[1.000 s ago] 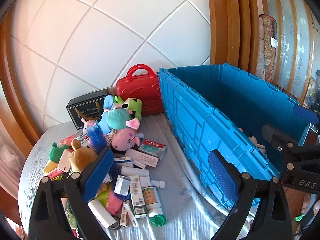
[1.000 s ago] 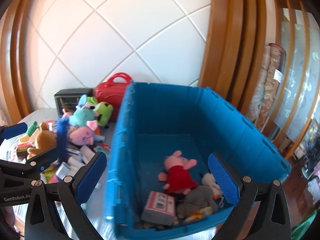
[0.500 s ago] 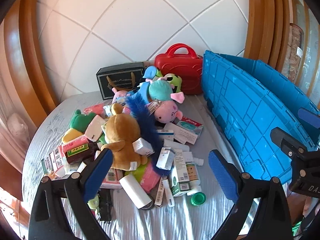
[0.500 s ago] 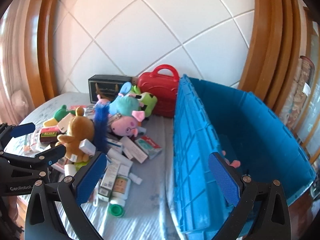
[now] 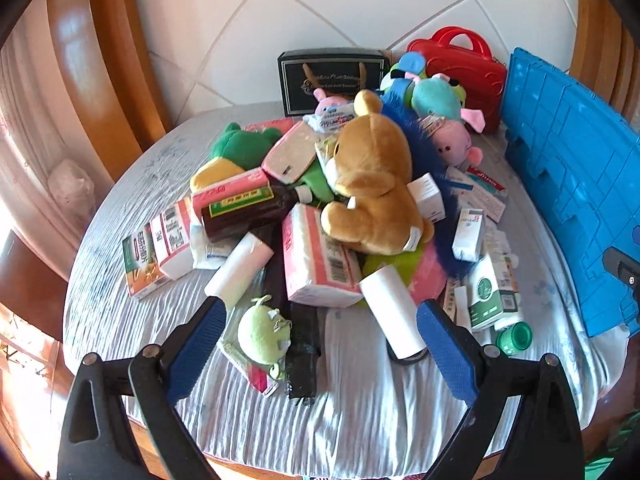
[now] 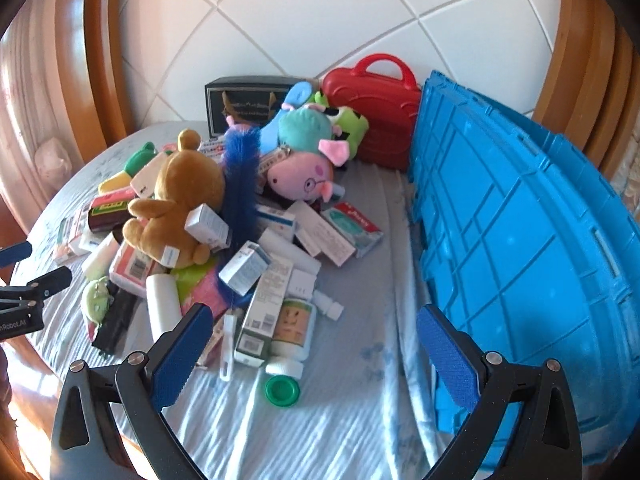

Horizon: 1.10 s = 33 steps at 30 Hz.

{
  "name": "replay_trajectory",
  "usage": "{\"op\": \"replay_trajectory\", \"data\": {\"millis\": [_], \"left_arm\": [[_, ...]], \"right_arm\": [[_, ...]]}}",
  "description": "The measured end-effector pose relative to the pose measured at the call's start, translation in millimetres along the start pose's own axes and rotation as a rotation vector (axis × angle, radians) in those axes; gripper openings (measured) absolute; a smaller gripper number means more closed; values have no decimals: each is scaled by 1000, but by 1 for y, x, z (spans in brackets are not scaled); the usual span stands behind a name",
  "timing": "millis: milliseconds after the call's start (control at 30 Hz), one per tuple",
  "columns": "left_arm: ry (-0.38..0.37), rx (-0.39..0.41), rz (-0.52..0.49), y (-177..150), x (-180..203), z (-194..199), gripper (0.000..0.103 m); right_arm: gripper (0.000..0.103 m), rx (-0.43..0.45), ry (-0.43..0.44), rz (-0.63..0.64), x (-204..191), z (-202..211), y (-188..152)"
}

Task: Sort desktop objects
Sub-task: 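Move both tools back over the pile, then grasp the white lint roller with the left tool while the right tool grasps the green-capped bottle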

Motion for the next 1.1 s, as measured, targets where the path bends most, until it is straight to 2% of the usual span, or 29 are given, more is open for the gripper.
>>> {"op": "replay_trajectory", "data": {"millis": [167, 267, 433, 500, 633, 767, 867, 933, 1000, 1033, 1100], "left_arm": [[7, -80, -2, -36, -11, -26, 97], [-14, -121, 18, -49, -7, -39, 92], [-85, -174, 10, -66, 21, -61, 88], [-105, -194, -1, -71, 35, -71, 81], [-129, -198, -7, -73, 56, -87, 80], [-129, -190, 4, -70, 68, -101, 80], [-140, -194, 23, -68, 73, -113, 80], [-153, -197, 29, -66, 78, -119, 80], [-132, -199, 8, -65, 83, -127, 79], [-123, -203, -4, -65, 85, -132, 77], [-147, -224, 8, -66, 87, -139, 61]], "right_arm": [[103, -100, 20, -20, -6, -31, -31], [103, -162, 22, -25, -8, -50, -51], [103, -246, 32, -57, -10, -74, -83], [103, -269, 36, -69, -10, -80, -94], [103, -296, 58, -84, -15, -87, -113], [81, -310, 72, -94, -18, -92, -124], [79, -329, 78, -102, -19, -99, -133], [72, -339, 83, -110, -18, -103, -138], [58, -352, 90, -120, -17, -108, -142], [55, -359, 92, -124, -17, -111, -144], [50, -369, 97, -130, -16, -115, -147]]}}
Point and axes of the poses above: each gripper's, at about its wrist camera, not at the fingertips, and z roughly against the way its jaws point, x to its right, y to its top, the point moved 4 cm from there along -z, roughly the way its jaws point, and after that the axes turned 10 degrees about x, right-handed, at the moved point
